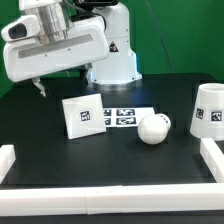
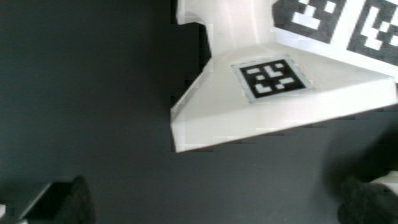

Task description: Assemble lamp

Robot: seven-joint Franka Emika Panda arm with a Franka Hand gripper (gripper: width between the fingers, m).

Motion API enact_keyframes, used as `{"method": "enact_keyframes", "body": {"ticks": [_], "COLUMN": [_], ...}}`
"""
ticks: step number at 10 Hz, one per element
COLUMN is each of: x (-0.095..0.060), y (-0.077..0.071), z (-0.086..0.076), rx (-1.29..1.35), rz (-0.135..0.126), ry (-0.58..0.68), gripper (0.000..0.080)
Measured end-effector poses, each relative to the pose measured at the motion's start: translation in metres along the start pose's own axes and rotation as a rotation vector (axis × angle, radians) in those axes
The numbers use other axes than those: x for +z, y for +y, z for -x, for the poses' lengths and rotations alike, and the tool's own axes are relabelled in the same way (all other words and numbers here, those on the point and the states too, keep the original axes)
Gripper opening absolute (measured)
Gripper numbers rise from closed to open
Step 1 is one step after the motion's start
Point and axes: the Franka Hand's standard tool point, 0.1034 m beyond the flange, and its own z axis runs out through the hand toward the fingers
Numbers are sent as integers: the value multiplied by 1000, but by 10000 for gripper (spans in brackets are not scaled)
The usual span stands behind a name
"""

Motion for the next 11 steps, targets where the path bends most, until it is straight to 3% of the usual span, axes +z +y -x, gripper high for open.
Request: {"method": "enact_keyframes", "body": {"ticks": [2, 5, 8, 11], "x": [5, 25, 40, 54], "y": [3, 5, -3, 0], "z": [14, 33, 40, 48], "rx": [41, 75, 66, 60], "rz": [-16, -34, -2, 28], "ry": [-10, -32, -35, -45], "gripper": [698, 698, 698, 698]}}
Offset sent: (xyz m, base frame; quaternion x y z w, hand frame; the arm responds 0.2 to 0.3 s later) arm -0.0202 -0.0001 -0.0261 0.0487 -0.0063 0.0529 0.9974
